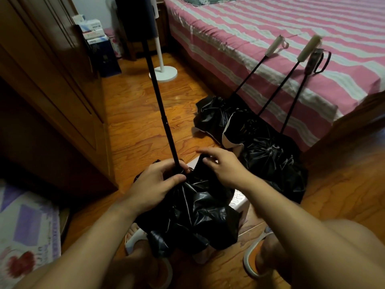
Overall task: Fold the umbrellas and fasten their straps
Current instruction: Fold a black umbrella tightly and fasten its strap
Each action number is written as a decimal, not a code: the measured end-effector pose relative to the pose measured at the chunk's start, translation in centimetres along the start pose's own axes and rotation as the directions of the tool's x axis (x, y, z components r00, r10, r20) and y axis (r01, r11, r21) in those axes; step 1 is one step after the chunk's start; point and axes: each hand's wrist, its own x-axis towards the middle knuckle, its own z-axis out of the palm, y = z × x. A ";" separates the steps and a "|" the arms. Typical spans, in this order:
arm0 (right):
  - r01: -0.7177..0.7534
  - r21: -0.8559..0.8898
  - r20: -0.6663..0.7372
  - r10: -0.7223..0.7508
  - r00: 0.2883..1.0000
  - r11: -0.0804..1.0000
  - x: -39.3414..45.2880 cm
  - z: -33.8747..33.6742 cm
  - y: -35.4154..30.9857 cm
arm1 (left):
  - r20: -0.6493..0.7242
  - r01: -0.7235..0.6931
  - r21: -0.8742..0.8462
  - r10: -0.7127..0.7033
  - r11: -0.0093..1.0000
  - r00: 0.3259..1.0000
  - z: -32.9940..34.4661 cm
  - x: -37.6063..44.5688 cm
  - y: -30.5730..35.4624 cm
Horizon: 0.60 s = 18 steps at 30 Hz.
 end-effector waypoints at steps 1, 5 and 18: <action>0.026 0.035 -0.022 -0.026 0.999 0.999 -0.5 0.5 -0.2 | -0.013 0.020 -0.008 -0.020 1.000 1.000 0.1 0.1 -0.1; 0.066 0.207 -0.013 -0.065 0.998 0.976 -2.7 2.4 -1.5 | -0.051 0.075 -0.092 -0.079 0.993 0.996 0.3 0.6 -0.6; 0.020 0.275 -0.174 0.029 0.984 0.961 -3.0 3.5 -1.6 | -0.118 0.016 -0.205 -0.041 0.979 0.992 2.1 1.2 -0.9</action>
